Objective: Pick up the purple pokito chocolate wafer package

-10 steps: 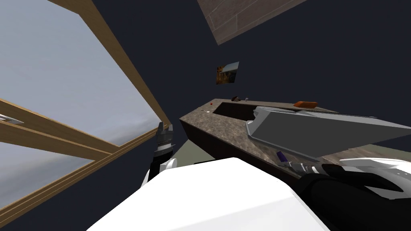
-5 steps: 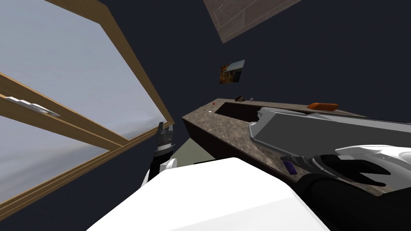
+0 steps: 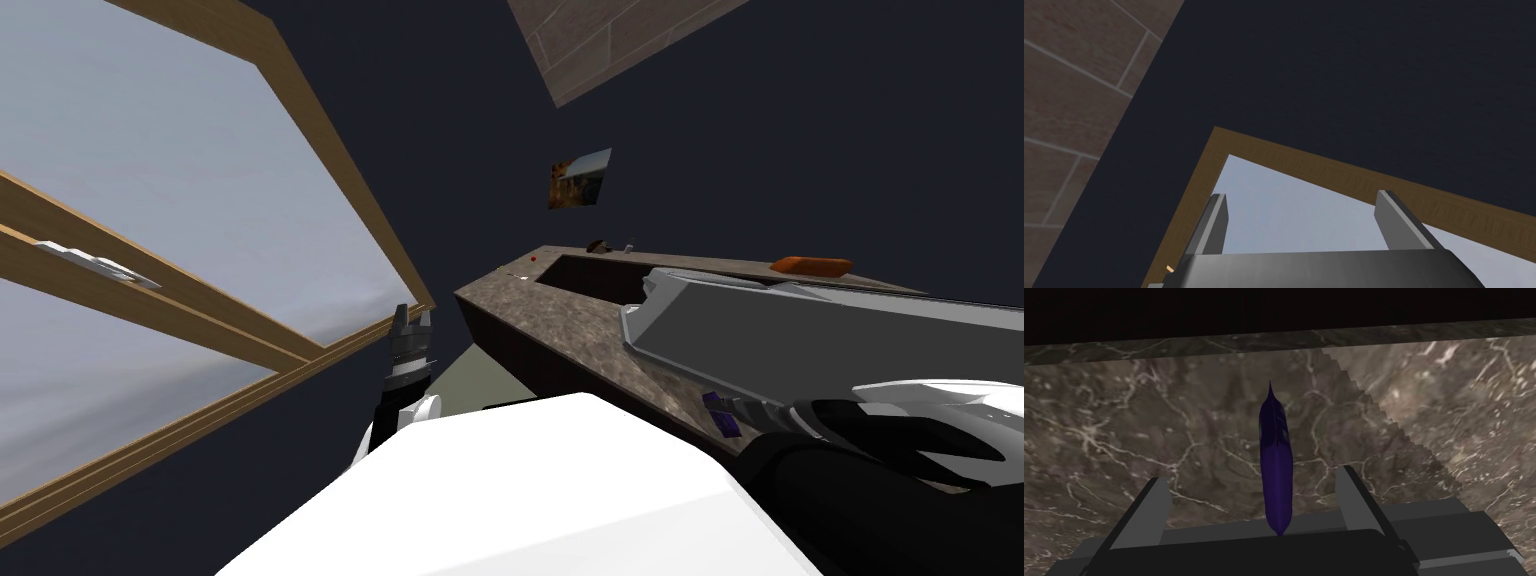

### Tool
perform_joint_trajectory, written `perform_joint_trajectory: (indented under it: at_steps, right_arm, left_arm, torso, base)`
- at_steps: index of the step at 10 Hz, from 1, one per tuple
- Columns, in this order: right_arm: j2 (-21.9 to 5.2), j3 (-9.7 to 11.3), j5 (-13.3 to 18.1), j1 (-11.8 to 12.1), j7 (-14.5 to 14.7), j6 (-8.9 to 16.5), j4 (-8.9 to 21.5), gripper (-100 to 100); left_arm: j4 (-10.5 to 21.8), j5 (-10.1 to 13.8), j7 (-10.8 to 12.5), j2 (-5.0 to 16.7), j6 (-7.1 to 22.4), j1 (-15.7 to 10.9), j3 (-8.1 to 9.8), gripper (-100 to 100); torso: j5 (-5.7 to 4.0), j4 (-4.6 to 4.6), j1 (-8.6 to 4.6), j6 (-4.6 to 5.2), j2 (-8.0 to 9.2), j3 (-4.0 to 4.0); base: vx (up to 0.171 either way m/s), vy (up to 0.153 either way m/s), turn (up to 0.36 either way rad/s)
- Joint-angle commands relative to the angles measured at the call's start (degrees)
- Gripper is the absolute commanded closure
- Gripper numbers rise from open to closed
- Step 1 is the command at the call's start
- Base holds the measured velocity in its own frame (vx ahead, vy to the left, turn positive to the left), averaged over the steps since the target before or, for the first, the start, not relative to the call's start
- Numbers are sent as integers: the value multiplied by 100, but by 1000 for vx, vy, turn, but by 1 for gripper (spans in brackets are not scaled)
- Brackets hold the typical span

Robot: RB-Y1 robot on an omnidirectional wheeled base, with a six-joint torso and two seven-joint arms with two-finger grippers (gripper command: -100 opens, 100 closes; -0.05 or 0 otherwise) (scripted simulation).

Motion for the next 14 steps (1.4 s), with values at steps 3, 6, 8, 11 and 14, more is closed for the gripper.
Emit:
perform_joint_trajectory:
  at_steps: [3, 6, 8, 11, 14]
  right_arm:
    - [358, 41, 103, -27, 154, 106, 56, -100]
    - [277, 28, -34, 19, 220, 71, 29, 100]
    - [275, 31, -33, 22, 224, 75, 36, 100]
    - [62, 22, -11, -7, 57, 14, 11, 100]
    - [-235, 3, -125, 14, -39, -78, -34, 100]
  left_arm:
    - [0, 0, 0, 0, 0, 0, 0, 0]
    - [0, 0, 0, 0, 0, 0, 0, 0]
    - [0, 0, 0, 0, 0, 0, 0, 0]
    - [0, 0, 0, 0, 0, 0, 0, 0]
    - [0, 0, 0, 0, 0, 0, 0, 0]
  torso:
    - [1, -1, 3, -1, -3, -2]
    - [2, -3, 0, 2, -3, -2]
    - [-2, -1, -3, 0, -2, -1]
    - [0, -1, -1, 0, -4, -3]
    - [4, -1, 5, -6, -11, -6]
  base:
    - [-1, -1, 3]
    - [1, 1, 4]
    - [-1, -1, -7]
    - [4, 3, -8]
    - [2, 3, -9]
